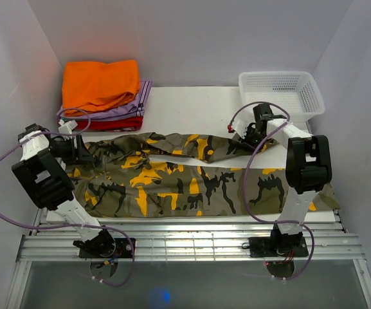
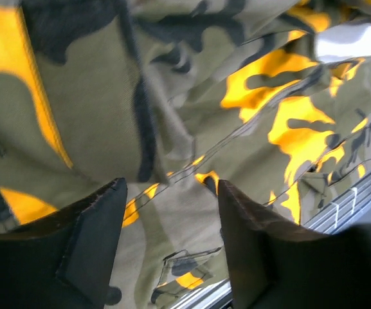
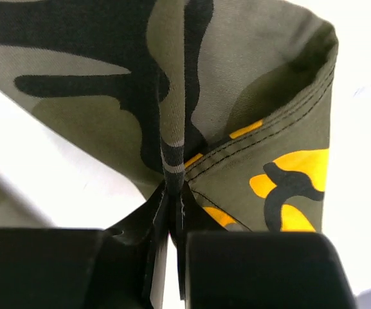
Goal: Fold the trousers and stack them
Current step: Flatten the trousers out
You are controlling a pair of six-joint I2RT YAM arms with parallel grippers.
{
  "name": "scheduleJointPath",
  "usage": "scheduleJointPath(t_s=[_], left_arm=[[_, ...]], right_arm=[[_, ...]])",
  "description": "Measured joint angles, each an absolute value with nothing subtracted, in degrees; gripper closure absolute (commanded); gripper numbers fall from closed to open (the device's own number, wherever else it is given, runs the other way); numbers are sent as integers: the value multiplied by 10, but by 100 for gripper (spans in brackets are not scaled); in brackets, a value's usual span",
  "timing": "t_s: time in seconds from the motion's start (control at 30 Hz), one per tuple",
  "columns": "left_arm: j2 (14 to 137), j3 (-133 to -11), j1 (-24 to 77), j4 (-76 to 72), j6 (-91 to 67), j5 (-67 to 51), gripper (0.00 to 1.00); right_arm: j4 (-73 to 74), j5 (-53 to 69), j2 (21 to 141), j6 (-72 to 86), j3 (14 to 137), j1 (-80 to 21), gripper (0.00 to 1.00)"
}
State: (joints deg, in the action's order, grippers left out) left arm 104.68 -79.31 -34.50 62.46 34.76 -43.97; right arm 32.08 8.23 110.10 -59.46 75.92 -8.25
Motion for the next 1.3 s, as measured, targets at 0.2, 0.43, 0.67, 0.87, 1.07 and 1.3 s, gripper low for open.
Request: scheduleJointPath(t_s=[0.2,0.43,0.67,0.87,1.07,1.3], left_arm=[[1047,-736,-345,570,340,-368,80],[1079,-697,-357,515,331,-285,100],[1070,-697,-414,510,352,-286,100],[1052,-699,-452,494,397,-274,100],[1050,-710,-450,491,410,-267,100],[1050,-710,-449,494,406,-270,100]], right_arm=[[396,73,1016,-606,757,-75,92],[488,61,939,-626,856,-71,92],[638,78,963,-641,922,-27,92],[679,82,1100,-586,945,-11,92],[658,103,1214,-475,1065,-10,64],[572,81,1156,-425,1053,-3,9]])
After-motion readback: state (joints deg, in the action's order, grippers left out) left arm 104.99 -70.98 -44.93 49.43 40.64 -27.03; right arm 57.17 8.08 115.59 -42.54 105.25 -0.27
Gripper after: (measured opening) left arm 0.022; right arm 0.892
